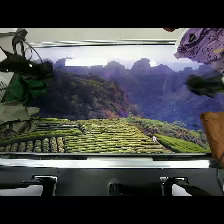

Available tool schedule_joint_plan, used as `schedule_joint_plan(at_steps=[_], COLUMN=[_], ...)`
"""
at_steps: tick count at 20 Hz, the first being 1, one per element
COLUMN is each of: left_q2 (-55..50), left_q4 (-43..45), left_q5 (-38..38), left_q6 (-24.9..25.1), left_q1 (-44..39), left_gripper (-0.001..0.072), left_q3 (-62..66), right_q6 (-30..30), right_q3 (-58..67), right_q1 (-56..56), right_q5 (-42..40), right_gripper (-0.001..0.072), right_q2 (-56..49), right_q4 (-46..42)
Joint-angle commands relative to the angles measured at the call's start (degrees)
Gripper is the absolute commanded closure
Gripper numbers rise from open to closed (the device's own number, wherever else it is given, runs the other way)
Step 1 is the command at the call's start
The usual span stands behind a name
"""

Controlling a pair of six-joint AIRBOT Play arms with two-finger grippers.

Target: Fold the clothes and pants, and hang the long-sleeved shirts on hangers.

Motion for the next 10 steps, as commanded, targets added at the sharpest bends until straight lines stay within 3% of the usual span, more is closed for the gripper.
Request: schedule_joint_plan(at_steps=[1, 5, 10], left_q2=[7.5, 11.6, 11.8], left_q4=[6.3, 6.4, 6.3], left_q5=[7.5, 9.7, 8.9], left_q6=[1.1, 2.9, 3.0], left_q1=[-1.2, -1.1, -1.2], left_gripper=[0.0693, 0.0691, 0.0691], left_q3=[-11.7, -14.6, -14.6], right_q6=[-3.6, -4.1, -4.2], right_q3=[0.3, 0.3, 0.3], right_q1=[18.5, 28.3, 29.0], right_q5=[-0.6, -1.3, -0.5], right_gripper=[0.0689, 0.0689, 0.0689], right_q2=[0.1, 0.1, 0.1], right_q4=[-3.5, -7.2, -6.7])
